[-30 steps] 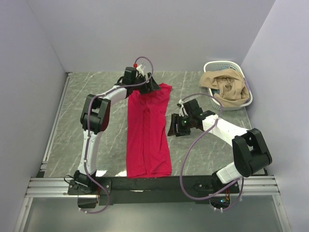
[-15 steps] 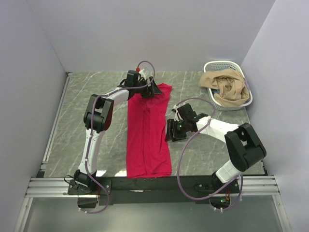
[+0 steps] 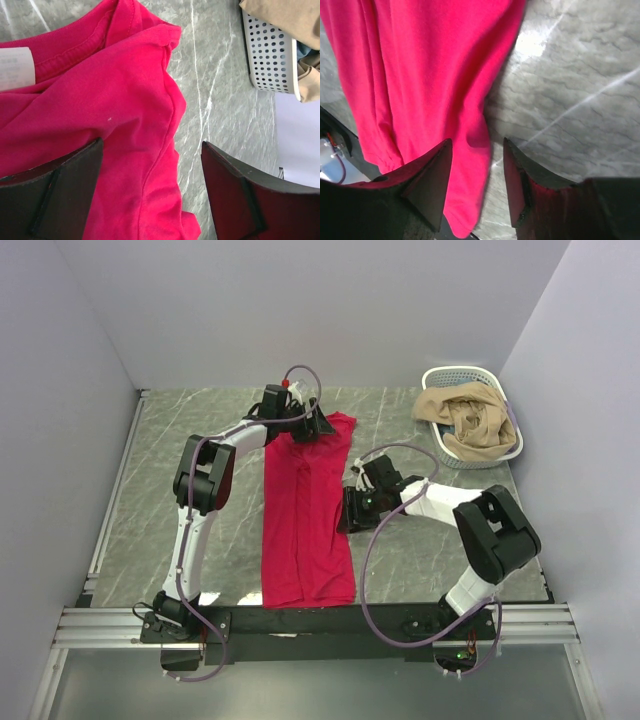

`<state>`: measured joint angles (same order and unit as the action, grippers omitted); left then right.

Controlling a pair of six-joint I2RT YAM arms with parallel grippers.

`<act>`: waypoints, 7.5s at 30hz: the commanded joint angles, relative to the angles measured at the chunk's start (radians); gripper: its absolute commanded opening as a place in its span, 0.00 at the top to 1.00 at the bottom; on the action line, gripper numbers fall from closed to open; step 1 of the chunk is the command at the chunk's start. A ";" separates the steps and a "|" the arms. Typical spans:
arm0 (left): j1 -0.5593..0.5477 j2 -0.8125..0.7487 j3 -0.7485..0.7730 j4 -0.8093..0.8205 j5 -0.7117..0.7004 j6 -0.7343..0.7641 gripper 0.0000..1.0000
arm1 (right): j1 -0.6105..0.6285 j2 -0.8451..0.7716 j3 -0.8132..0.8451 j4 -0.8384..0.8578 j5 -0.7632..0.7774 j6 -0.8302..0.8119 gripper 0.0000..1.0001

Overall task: Fold and stack the t-shirts
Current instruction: Fold the tshirt

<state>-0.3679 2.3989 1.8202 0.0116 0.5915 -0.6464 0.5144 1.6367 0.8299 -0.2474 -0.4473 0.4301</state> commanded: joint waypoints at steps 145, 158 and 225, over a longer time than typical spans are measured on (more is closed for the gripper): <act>-0.928 -1.511 -1.395 -0.676 -0.719 -0.825 0.92 | 0.391 -0.678 -0.391 -0.423 0.245 0.519 1.00; -0.967 -1.440 -1.271 -0.662 -0.700 -0.785 0.88 | 0.509 -0.675 -0.377 -0.352 0.105 0.521 1.00; -1.043 -1.305 -1.210 -0.531 -0.783 -0.851 0.34 | 0.234 -0.546 -0.095 -0.392 0.438 0.197 1.00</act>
<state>-1.3567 1.0283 0.5625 -0.4599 -0.0879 -1.3918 0.7498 1.1328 0.7433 -0.6395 -0.0269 0.6125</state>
